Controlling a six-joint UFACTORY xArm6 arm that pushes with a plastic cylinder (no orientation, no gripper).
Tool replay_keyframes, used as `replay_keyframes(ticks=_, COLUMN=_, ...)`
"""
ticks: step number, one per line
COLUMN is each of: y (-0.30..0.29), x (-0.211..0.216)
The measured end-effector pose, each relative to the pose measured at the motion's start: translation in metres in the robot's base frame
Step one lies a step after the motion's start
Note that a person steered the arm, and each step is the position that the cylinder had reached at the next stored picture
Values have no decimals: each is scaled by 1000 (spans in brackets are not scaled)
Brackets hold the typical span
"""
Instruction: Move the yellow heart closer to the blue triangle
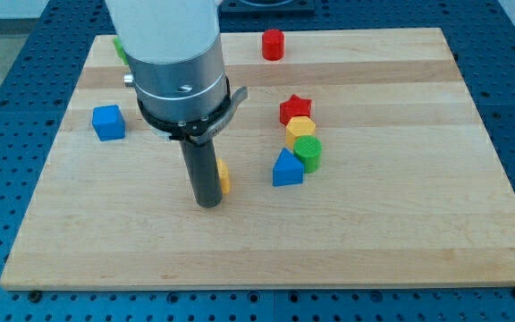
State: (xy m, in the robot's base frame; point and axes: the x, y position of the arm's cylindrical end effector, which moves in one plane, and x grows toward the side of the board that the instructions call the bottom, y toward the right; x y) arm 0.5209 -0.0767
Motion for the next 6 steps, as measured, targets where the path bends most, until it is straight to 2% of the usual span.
replay_keyframes(ticks=3, y=-4, x=6)
replay_keyframes(ticks=4, y=-27, x=7)
replay_keyframes(ticks=6, y=-48, x=-27)
